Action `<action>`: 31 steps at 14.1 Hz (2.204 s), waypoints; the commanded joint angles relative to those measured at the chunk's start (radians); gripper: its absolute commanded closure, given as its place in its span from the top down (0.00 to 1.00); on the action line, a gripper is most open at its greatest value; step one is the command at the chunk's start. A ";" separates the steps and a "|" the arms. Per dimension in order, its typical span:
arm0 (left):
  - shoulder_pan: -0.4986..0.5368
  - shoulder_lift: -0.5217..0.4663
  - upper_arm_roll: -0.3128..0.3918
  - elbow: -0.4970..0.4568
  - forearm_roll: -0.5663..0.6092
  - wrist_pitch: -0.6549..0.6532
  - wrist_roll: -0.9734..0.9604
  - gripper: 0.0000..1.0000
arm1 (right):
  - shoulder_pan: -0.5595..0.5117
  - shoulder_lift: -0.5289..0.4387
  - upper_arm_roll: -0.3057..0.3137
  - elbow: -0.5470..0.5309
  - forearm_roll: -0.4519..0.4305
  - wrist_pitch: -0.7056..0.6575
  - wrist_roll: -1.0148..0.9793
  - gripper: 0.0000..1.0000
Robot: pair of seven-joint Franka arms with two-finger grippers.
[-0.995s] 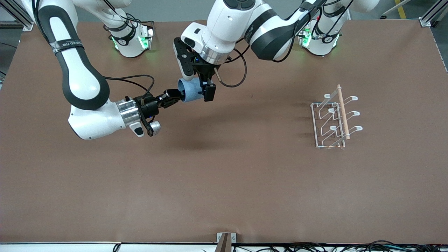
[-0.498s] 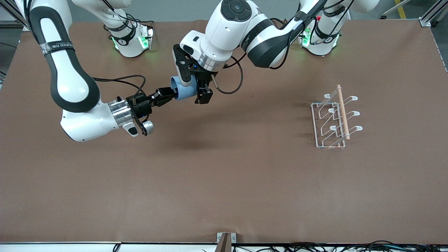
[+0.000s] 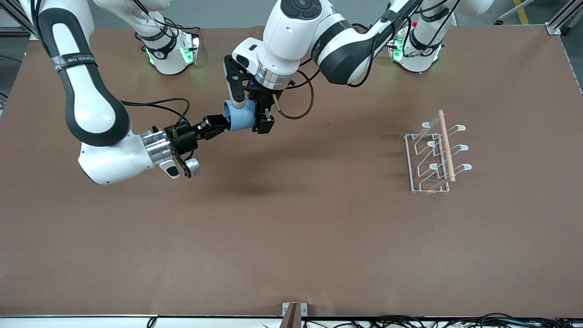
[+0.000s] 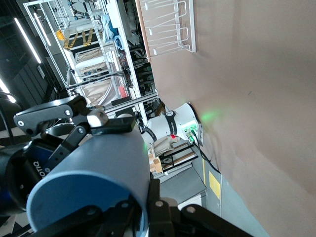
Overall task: Hang cup on cup holder
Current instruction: 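Carry the cup to the rack with the left gripper while the right gripper releases, then hang the blue cup on a rack hook with the left gripper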
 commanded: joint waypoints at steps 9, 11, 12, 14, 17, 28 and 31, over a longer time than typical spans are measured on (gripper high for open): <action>0.197 -0.113 0.012 -0.010 0.461 -0.759 0.170 0.23 | -0.054 -0.092 -0.001 -0.042 -0.186 0.037 0.005 1.00; 0.229 -0.115 0.012 -0.071 0.587 -0.818 0.224 0.23 | -0.091 -0.151 -0.002 -0.055 -0.309 0.077 0.005 1.00; 0.237 -0.115 0.011 -0.111 0.679 -0.839 0.268 0.23 | -0.110 -0.180 -0.002 -0.053 -0.392 0.097 0.005 1.00; 0.237 -0.115 0.005 -0.185 0.838 -0.839 0.321 0.22 | -0.143 -0.227 -0.002 -0.053 -0.501 0.121 0.005 1.00; 0.237 -0.115 0.008 -0.303 0.990 -0.853 0.321 0.17 | -0.181 -0.261 -0.004 -0.012 -0.666 0.123 0.014 1.00; 0.268 0.079 0.012 -0.391 1.295 -0.899 0.310 0.18 | -0.135 -0.255 0.009 0.297 -1.050 0.045 0.264 1.00; 0.268 0.080 0.014 -0.446 1.302 -0.901 0.309 0.19 | -0.095 -0.252 -0.014 0.363 -1.072 -0.018 0.316 1.00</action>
